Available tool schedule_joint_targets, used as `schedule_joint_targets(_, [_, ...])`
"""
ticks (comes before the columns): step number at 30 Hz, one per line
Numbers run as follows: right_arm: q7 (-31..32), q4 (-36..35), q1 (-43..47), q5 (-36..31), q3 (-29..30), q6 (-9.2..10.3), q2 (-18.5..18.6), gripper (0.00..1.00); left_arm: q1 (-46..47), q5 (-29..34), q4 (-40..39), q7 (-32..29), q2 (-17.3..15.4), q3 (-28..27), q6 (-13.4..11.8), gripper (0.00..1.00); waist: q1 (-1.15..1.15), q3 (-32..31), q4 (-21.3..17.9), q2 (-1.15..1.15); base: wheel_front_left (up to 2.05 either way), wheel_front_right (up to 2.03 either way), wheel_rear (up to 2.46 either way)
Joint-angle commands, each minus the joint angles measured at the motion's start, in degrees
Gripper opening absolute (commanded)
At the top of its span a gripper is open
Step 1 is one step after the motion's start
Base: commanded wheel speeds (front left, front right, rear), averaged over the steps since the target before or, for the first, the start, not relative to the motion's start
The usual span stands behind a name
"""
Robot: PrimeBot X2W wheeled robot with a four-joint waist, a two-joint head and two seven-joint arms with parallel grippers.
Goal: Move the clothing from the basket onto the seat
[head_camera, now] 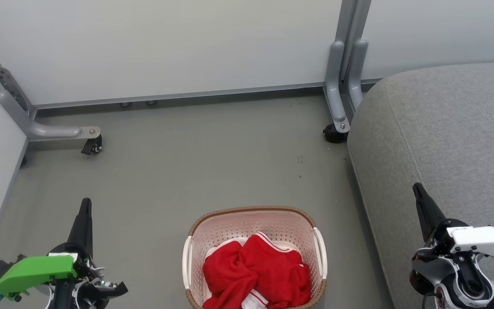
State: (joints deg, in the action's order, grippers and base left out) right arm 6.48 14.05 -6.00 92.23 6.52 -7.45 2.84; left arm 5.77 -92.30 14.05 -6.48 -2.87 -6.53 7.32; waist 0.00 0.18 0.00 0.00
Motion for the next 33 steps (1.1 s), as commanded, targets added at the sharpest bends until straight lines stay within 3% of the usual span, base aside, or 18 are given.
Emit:
schedule_joint_targets(1, [0.07, 0.1, -0.45, -0.07, 0.02, -0.07, 0.09, 0.0, 0.91, 0.24, 0.08, -0.04, -0.07, -0.05, 0.33, 0.0, 0.0, 0.0, 0.0, 0.0, 0.0, 0.0, 0.0])
schedule_joint_targets(15, [0.07, 0.1, -0.45, -0.07, 0.01, -0.07, 0.09, 0.0, 0.91, 0.24, 0.08, -0.04, -0.07, -0.04, 0.33, 0.0, 0.0, 0.0, 0.0, 0.0, 0.0, 0.0, 0.0])
schedule_joint_targets(16, [-0.04, 0.13, 0.07, -0.01, -0.02, 0.0, -0.03, 1.0, -0.08, 0.0, 0.12, 0.03, 0.03, 0.04, -0.03, 1.0, 0.0, 0.0, 0.0, 0.0, 0.0, 0.0, 0.0])
schedule_joint_targets(25, [-2.3, -0.81, 0.87, -1.26, -1.61, 0.0, -0.16, 1.0, -0.4, 0.9, -0.46, 2.13, 0.0, 2.33, -0.04, 1.0, 0.0, -0.02, 0.04, 0.0, 0.0, 0.0, 0.0])
schedule_joint_targets(33, [-4.5, -3.6, 1.19, -9.33, -2.28, -0.01, 0.05, 1.0, -0.21, 5.75, -2.57, 4.49, -0.9, 3.82, -0.01, 1.0, 0.0, -0.17, 0.14, 0.0, 0.0, 0.0, 0.0])
